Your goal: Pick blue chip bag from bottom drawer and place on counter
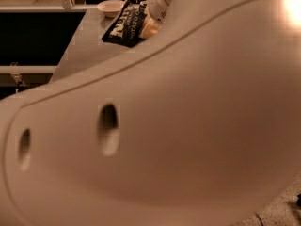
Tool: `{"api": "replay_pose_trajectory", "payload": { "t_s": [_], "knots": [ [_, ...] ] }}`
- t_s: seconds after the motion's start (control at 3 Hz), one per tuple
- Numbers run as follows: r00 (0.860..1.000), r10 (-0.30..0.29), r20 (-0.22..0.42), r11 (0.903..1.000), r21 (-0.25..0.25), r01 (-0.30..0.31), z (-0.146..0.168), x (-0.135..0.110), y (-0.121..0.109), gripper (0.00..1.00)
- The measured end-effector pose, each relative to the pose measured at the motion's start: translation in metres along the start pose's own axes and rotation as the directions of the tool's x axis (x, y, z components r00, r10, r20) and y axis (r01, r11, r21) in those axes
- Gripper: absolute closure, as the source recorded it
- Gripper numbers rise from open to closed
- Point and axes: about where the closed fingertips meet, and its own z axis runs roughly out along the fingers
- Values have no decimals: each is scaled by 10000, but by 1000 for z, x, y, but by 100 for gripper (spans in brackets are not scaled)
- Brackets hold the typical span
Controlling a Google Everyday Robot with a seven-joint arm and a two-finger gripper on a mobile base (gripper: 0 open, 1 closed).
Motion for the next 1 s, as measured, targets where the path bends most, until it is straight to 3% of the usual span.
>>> {"api": "replay_pose_trajectory", "payload": {
  "t_s": [0.67,1.0],
  "knots": [
    [9996,-284,-56,9994,179,285,-12,14,-2,13],
    [9992,-399,-88,9988,272,401,-18,20,-3,0]
  ]
}}
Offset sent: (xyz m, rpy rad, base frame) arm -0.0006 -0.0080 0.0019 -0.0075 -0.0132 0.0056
